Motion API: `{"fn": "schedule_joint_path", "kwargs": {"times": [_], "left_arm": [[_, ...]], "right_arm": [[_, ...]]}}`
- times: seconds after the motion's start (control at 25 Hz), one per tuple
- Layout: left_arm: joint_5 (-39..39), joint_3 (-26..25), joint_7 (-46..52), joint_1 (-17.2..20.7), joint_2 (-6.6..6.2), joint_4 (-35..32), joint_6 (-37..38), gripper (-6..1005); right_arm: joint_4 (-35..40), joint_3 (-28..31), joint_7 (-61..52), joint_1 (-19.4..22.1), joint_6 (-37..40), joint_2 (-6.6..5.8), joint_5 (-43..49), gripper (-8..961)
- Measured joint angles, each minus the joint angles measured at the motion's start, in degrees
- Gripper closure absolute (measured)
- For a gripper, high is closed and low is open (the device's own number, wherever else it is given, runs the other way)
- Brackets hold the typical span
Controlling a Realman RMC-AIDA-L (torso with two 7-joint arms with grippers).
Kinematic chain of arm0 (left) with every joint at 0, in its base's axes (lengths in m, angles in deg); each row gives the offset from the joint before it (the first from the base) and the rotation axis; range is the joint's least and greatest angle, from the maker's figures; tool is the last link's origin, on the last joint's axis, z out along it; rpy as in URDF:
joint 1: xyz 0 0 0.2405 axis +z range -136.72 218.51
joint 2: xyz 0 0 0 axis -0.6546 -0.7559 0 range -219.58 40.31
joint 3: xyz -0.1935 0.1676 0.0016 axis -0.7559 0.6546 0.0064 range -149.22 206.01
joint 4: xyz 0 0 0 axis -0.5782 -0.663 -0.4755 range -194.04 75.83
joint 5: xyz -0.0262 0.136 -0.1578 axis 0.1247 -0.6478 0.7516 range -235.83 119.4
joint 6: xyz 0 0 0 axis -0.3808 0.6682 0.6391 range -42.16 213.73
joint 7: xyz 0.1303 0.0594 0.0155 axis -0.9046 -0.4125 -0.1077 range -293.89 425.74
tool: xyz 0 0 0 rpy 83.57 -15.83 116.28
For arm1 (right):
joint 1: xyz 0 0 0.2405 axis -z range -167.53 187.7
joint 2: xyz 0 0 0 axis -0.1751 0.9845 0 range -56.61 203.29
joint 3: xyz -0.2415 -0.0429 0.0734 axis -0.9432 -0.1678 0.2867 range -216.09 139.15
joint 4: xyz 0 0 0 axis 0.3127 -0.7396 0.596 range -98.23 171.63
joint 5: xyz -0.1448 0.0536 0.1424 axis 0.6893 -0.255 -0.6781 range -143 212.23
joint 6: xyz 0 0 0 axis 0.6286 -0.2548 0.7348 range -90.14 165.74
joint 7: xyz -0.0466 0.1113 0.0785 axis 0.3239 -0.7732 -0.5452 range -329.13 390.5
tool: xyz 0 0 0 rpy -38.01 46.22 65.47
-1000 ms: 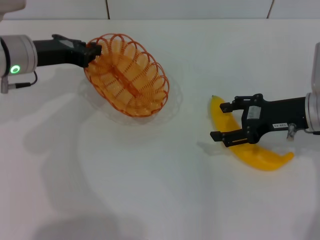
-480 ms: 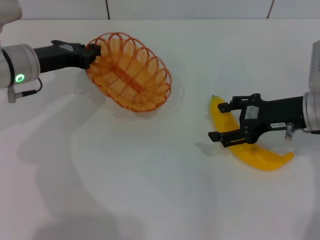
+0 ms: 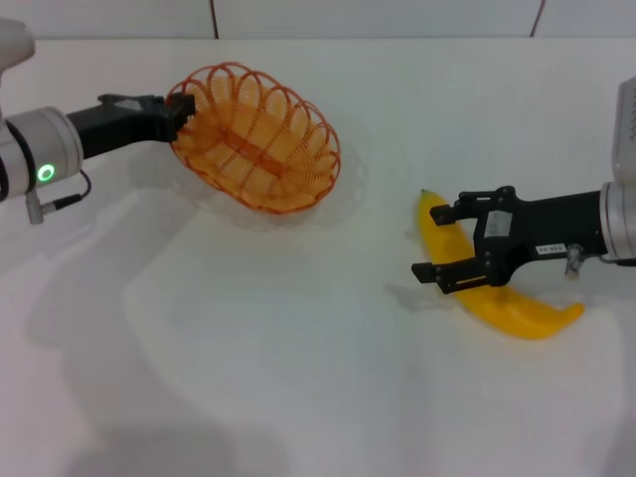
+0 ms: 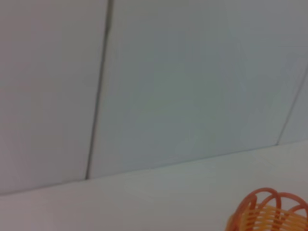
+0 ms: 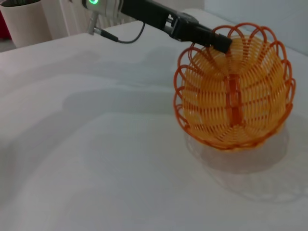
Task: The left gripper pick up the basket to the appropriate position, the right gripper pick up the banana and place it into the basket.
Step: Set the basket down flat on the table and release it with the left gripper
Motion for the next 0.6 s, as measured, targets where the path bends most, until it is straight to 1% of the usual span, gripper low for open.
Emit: {"fn": "schedule_joint_path", "kwargs": {"times": [0.36,0.6], "left_arm": [[4.51,0.02,-0.78,1.48,0.12,3.41,-0.99,922],[11.11,0.1,-6.16,1.66,0.39,7.68,-2.05,922]], "right_arm": [[0.09,-0.01,-0.06,-0.14,0.36,0.0,0.0,77],[0.21,-0.01,-0.08,-0.24,0.37,0.0,0.0,77]]}}
